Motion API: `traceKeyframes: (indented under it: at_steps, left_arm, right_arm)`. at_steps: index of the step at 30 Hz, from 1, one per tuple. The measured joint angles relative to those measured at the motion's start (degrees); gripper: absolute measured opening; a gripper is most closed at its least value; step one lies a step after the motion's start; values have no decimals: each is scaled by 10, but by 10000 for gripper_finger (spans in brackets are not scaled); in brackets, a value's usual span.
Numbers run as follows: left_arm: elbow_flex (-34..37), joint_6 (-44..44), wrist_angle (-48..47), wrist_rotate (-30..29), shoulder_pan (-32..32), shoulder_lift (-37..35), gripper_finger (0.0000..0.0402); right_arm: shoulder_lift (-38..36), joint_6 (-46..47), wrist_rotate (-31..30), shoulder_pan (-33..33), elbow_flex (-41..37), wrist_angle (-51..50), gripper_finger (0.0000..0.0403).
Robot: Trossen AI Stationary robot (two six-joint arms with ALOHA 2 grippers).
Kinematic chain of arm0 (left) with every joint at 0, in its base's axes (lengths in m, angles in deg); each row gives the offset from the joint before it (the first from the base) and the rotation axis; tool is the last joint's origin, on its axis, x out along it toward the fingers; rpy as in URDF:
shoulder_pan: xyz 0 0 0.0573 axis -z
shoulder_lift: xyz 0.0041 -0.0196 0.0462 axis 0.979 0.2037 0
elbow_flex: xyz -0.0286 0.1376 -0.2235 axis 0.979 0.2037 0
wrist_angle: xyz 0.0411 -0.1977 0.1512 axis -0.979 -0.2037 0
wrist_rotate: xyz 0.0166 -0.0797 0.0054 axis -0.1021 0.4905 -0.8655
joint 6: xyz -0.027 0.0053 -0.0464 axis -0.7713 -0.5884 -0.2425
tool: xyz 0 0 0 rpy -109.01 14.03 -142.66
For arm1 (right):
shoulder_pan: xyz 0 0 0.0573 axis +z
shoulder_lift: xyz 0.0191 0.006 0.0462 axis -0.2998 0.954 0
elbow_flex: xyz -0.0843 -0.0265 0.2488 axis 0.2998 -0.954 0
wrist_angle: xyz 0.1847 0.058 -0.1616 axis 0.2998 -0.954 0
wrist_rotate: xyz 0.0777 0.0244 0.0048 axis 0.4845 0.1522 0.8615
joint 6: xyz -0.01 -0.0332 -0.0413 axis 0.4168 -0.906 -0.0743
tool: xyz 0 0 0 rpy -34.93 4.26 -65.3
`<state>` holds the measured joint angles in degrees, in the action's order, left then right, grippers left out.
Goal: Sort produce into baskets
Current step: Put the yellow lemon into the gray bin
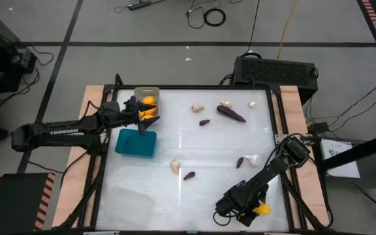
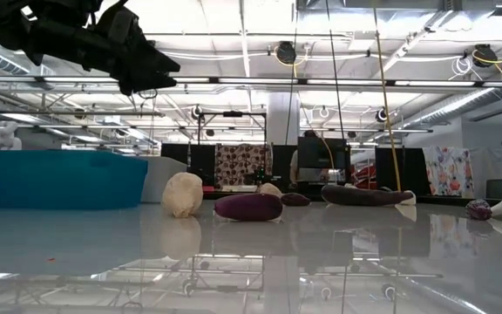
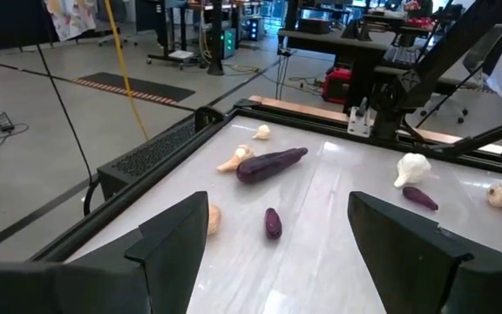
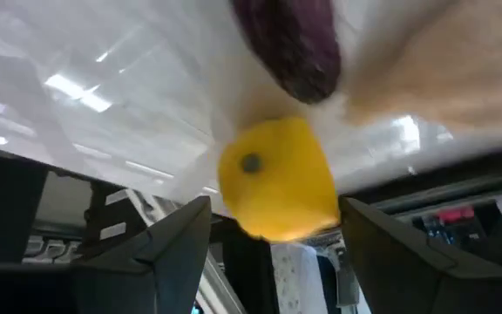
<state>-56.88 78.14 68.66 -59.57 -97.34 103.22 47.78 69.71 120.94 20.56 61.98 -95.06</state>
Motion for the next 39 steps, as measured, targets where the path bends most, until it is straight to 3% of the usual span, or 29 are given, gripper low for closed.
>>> traceKeyframes:
  at_steps: [14, 25, 30, 34, 39]
  left_arm:
    - [0, 0, -2, -2, 0, 0, 283]
    - [0, 3, -8, -2, 0, 0, 283]
    - [0, 3, -22, -2, 0, 0, 283]
    - [0, 16, -61, -4, 0, 0, 283]
    - [0, 13, -78, -13, 0, 0, 283]
  right_arm:
    - [0, 1, -2, 0, -37, 73, 244]
    - [0, 15, 0, 0, -35, 72, 142]
    - [0, -7, -4, 0, -3, 68, 134]
    - [0, -26, -39, -5, 35, 19, 138]
    - [0, -60, -141, -17, 98, -46, 136]
